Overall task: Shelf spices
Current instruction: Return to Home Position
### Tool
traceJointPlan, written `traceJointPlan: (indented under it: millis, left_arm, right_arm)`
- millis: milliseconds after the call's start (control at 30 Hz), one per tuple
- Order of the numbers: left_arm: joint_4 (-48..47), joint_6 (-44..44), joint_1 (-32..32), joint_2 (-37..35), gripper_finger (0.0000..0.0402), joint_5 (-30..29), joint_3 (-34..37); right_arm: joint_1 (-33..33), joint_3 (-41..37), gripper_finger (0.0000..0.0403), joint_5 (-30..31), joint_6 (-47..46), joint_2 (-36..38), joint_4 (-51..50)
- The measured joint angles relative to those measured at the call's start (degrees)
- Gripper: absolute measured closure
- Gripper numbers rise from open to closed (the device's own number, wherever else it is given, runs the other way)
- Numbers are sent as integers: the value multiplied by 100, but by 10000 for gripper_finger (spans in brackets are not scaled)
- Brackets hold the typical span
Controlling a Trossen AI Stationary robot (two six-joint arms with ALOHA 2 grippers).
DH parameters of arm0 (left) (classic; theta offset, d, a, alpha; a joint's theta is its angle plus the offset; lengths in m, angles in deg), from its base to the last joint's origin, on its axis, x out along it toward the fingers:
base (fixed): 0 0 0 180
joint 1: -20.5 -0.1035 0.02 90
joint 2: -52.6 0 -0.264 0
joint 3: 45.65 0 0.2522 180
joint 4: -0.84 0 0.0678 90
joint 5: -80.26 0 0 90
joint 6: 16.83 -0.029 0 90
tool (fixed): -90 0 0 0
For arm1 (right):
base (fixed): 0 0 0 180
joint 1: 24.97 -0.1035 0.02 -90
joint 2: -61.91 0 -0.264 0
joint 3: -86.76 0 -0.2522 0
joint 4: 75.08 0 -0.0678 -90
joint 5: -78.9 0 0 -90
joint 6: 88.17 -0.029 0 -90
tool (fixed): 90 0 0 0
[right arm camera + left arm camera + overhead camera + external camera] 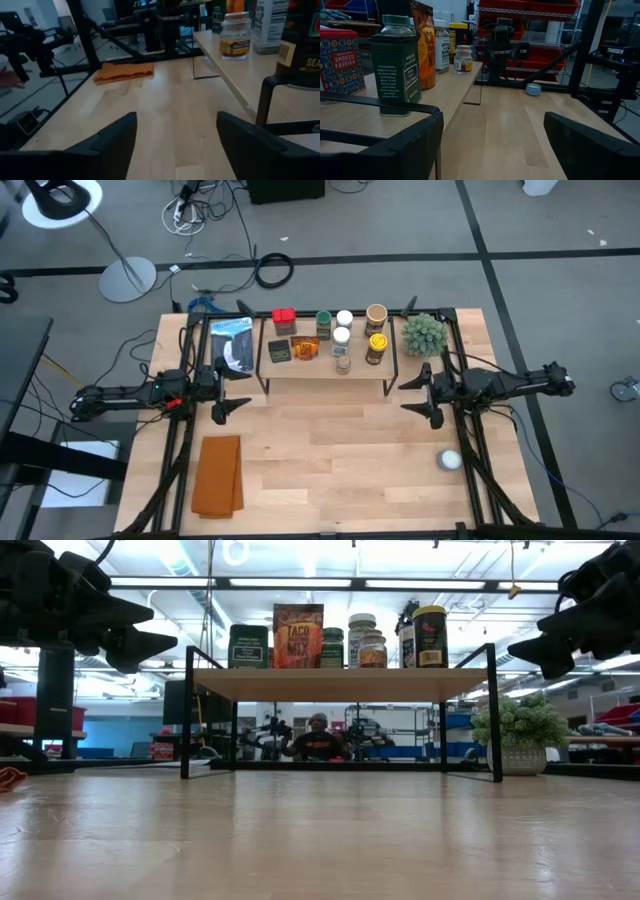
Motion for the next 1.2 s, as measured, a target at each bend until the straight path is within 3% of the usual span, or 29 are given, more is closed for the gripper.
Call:
traceJointPlan:
  millis: [667, 1200]
  left_arm:
    - [0, 0, 0, 2, 50, 1, 0]
    - [0, 2, 2, 1, 50, 1, -1]
  right_arm:
    - [0, -2, 138, -5, -27, -2023, -8]
    - [0, -35, 139, 0, -28, -2296, 359]
